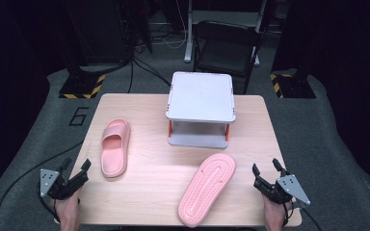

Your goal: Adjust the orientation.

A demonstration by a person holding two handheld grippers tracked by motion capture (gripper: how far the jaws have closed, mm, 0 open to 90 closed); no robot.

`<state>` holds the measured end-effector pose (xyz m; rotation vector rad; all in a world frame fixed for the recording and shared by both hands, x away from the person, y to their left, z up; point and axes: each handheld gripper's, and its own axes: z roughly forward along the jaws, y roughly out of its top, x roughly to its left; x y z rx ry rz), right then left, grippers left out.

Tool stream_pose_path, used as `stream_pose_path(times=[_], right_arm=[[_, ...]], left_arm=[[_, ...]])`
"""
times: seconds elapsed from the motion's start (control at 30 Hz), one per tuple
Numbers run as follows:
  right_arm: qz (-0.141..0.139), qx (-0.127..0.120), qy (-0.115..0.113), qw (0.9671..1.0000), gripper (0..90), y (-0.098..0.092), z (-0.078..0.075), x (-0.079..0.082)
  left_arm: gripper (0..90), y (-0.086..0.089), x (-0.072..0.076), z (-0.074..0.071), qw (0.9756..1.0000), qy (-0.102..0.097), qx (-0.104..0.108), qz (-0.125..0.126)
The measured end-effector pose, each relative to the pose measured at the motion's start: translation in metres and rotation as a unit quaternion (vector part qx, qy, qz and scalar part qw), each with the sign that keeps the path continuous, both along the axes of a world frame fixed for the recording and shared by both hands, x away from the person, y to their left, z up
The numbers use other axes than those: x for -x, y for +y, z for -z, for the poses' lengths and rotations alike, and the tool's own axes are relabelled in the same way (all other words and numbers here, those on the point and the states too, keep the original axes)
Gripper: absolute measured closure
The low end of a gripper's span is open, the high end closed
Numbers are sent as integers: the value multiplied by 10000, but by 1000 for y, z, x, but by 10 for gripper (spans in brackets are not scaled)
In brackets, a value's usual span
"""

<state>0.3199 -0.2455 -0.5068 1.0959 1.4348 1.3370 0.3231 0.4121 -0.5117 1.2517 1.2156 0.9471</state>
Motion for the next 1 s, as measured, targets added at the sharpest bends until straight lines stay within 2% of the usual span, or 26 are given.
stream_pose_path(times=[0.07,0.27,0.57,0.63,0.73,0.8,0.9,0.97,1.0], right_arm=[[-25,33,31,10000,223,2,0,-1],[-58,177,68,9998,226,5,2,-2],[-14,124,85,9999,232,4,2,-2],[-6,145,86,9999,235,4,3,-2],[85,157,148,9997,240,2,4,-4],[71,157,143,9997,241,2,4,-3],[108,98,97,9998,242,0,2,-2],[120,100,90,9998,242,-1,2,-2],[116,114,107,9998,242,-2,2,-2]], left_arm=[[236,-1,0,0,10000,70,-9,30],[237,-2,-2,1,9999,105,44,82],[238,-9,-10,1,9993,330,70,143],[238,-12,-15,-1,9989,417,74,186],[239,-16,-28,-6,9981,599,-68,145],[240,-16,-33,-8,9980,600,-43,175],[246,-18,-42,-13,9973,693,-181,168],[250,-20,-48,-15,9970,719,-192,206],[254,-22,-53,-17,9962,798,-256,220]])
